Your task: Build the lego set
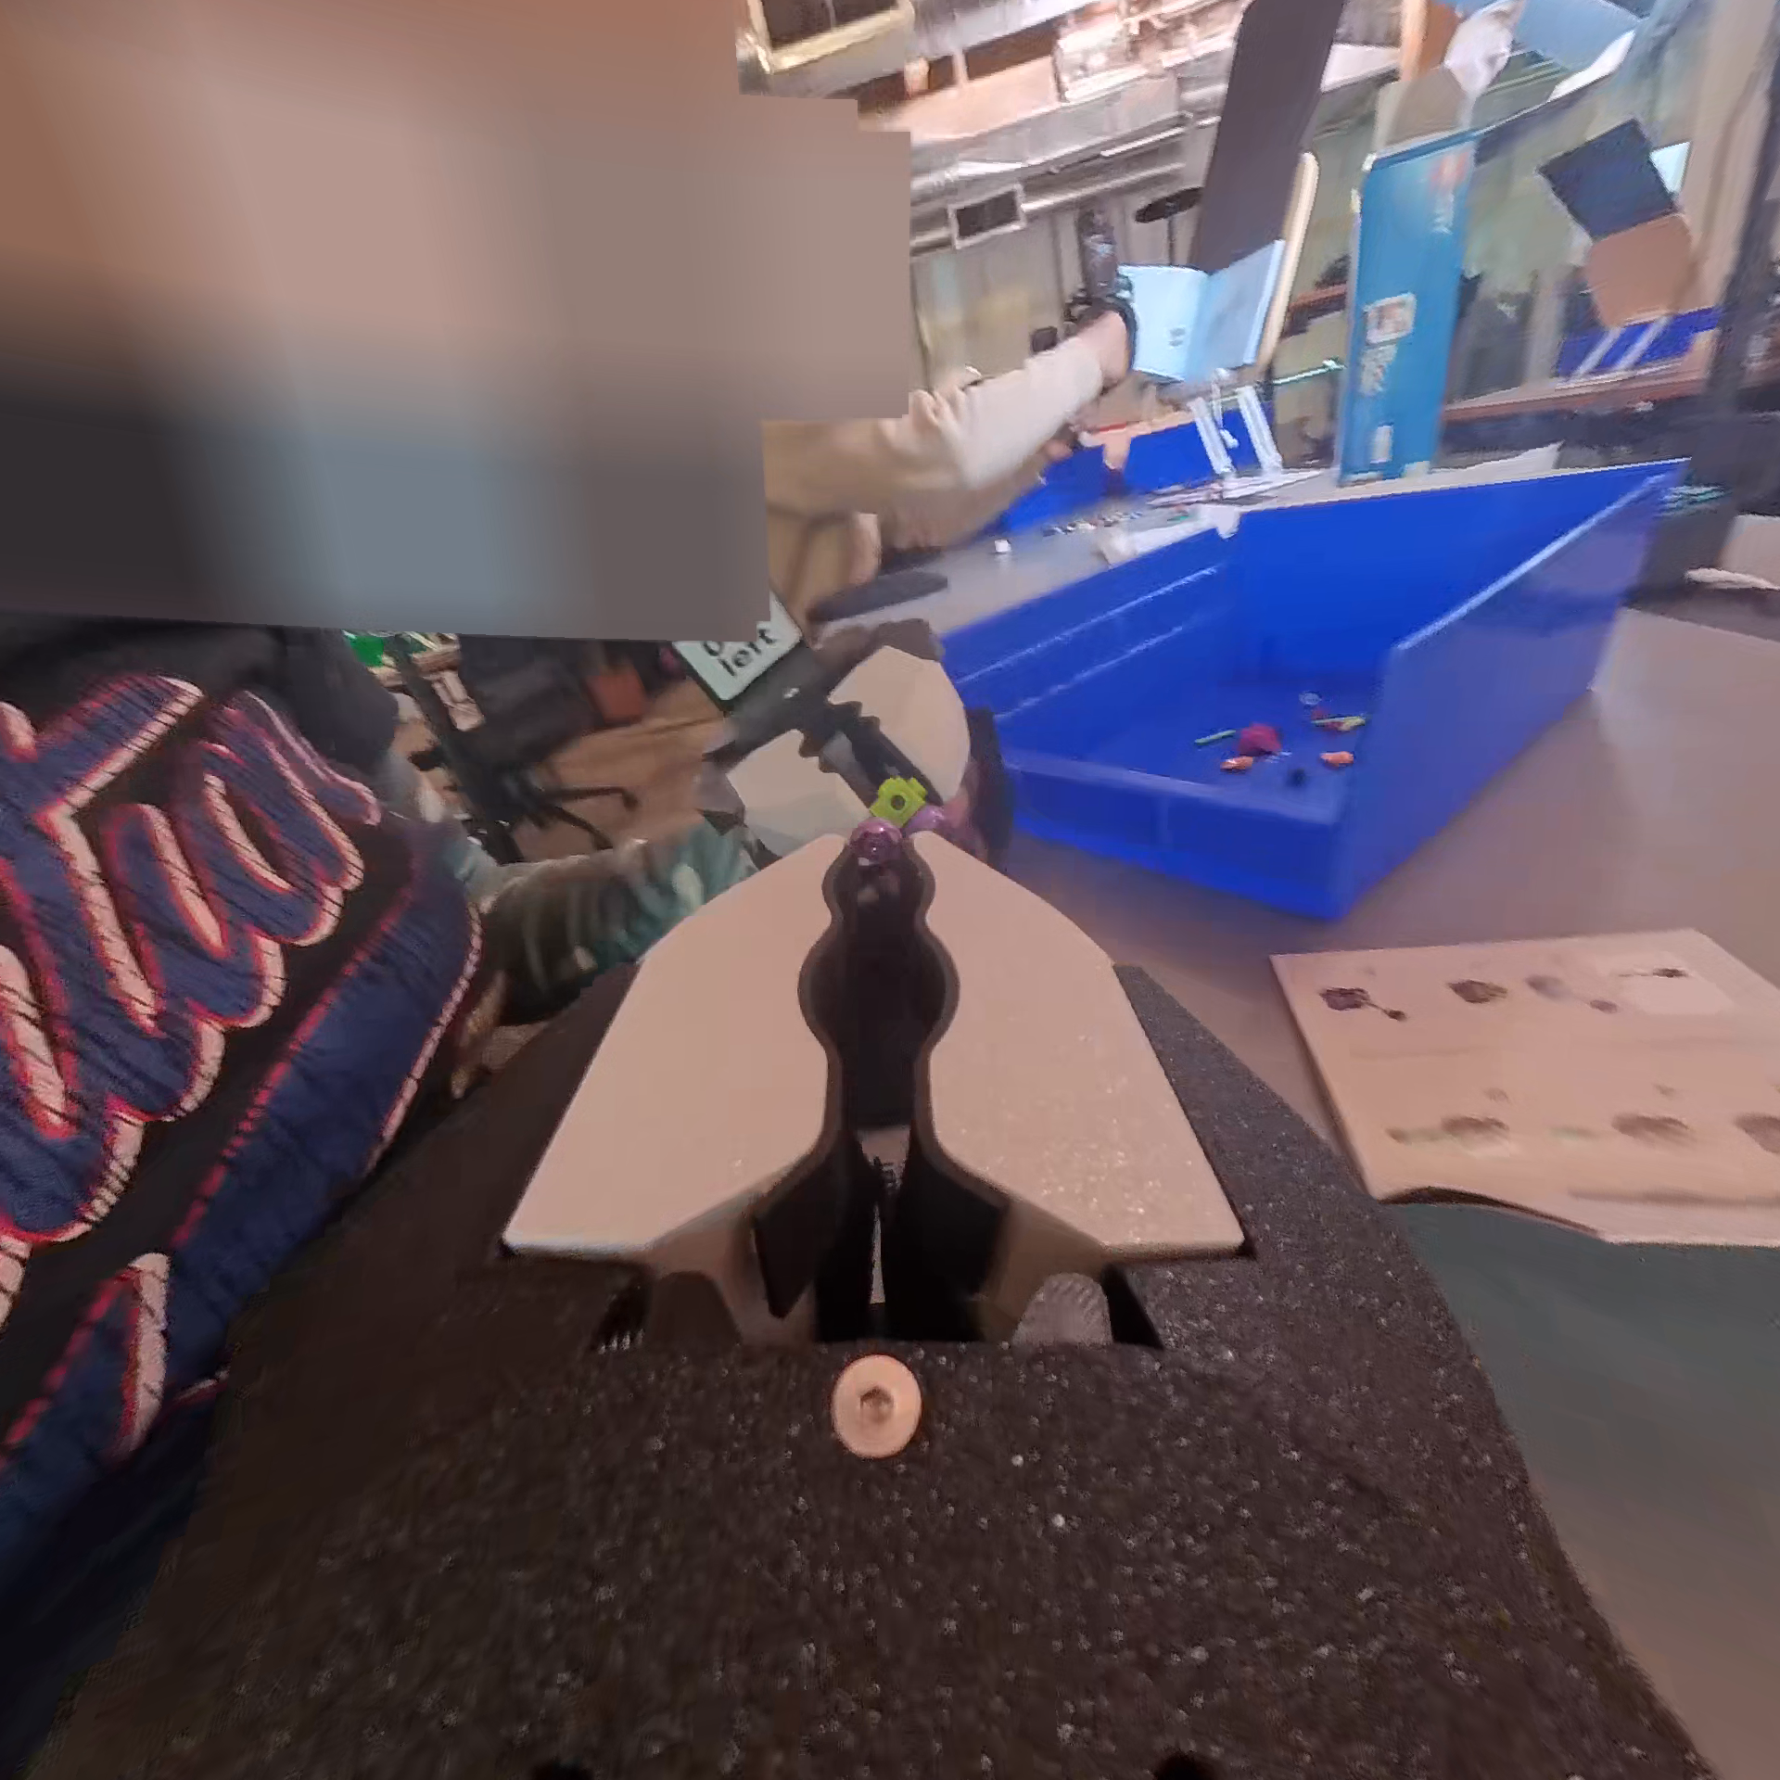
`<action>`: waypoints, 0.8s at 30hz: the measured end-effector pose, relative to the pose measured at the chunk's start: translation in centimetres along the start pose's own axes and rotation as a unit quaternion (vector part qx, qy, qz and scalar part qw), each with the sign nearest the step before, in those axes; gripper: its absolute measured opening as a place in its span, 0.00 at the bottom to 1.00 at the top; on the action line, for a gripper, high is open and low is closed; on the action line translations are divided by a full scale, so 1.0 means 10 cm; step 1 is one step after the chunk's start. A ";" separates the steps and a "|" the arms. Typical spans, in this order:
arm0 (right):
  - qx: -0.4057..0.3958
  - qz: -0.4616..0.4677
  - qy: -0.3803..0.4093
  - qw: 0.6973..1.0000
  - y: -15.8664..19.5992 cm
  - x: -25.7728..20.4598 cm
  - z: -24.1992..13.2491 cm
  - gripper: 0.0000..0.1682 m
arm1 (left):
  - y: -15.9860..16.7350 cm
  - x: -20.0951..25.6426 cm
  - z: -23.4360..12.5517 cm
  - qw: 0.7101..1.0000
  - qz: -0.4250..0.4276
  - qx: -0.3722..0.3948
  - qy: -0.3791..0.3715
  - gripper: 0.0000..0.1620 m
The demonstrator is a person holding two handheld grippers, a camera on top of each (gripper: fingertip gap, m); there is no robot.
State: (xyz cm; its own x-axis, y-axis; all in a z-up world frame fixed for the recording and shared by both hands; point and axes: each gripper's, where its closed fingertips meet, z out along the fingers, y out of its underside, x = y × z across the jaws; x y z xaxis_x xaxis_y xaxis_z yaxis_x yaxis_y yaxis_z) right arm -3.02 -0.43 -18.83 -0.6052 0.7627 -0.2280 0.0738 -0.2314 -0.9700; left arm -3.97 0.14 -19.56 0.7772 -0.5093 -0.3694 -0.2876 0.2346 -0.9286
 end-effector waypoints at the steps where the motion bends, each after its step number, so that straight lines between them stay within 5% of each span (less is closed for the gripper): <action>1: -0.003 0.006 -0.007 1.000 0.02 -0.02 0.02 0.05 | -0.03 0.02 0.00 1.000 -0.012 0.013 0.009 0.07; 13: -0.123 -0.064 0.046 0.989 0.29 0.10 -0.15 0.05 | 0.26 0.23 0.12 0.993 0.050 -0.098 0.051 0.06; 24: -0.152 -0.087 0.063 0.983 0.38 0.15 -0.15 0.05 | 0.40 0.26 0.16 0.986 0.056 -0.146 0.058 0.07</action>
State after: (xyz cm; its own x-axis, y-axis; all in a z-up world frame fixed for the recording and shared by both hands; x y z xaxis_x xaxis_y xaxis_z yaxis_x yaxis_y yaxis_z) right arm -2.48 0.76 -23.01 -0.5284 0.8477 -0.0472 0.2236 0.0853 -0.9709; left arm -2.15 1.10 -24.17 0.6671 -0.5893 -0.4557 -0.5301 0.0541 -0.8462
